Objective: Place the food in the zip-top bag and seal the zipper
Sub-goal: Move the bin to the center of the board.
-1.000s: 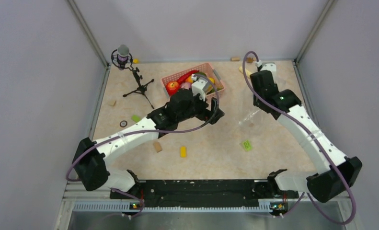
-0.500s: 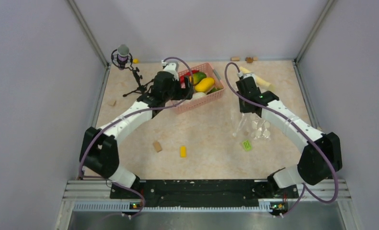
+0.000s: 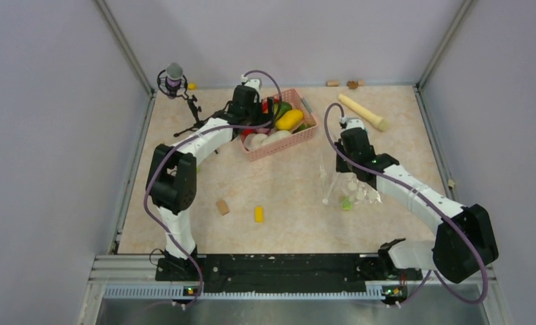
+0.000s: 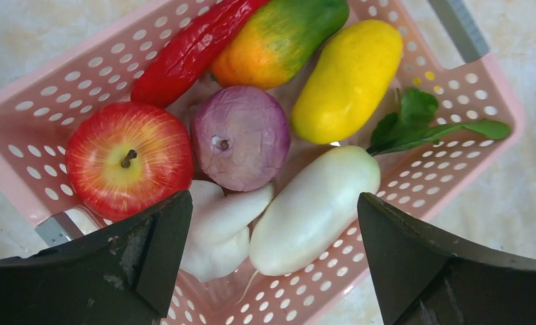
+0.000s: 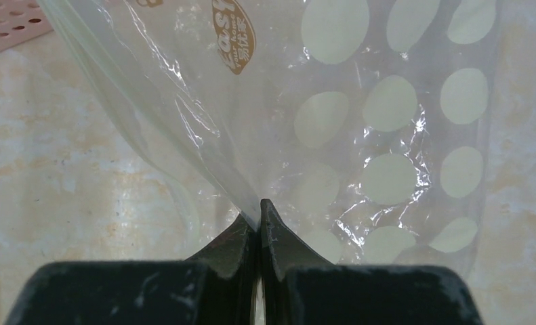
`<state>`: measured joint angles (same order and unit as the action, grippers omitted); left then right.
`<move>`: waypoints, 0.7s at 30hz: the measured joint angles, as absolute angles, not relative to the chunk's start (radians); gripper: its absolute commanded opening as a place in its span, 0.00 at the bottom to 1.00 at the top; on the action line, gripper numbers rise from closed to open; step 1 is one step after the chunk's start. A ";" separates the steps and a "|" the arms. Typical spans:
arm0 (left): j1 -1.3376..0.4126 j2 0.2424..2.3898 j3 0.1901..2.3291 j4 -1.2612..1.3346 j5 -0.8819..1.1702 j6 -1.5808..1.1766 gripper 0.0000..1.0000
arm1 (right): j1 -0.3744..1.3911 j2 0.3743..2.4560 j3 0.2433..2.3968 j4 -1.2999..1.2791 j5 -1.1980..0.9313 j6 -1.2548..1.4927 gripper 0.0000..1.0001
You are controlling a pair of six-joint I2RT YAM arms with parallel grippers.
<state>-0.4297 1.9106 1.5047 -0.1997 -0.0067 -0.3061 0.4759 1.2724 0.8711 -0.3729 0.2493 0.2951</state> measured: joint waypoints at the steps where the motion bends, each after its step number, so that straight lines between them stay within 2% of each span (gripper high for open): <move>1: -0.429 1.922 1.509 -0.202 -0.015 -0.306 0.97 | 0.476 1.270 0.860 -0.360 0.236 0.303 0.00; 21: -0.430 2.140 1.679 -0.215 -0.146 -0.332 0.87 | 0.476 1.185 0.819 -0.296 0.103 0.366 0.00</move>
<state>-0.4305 2.1395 1.6787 -0.2146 -0.1459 -0.3317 0.4759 1.1851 0.8188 -0.2962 0.1032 0.3664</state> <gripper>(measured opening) 0.893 0.005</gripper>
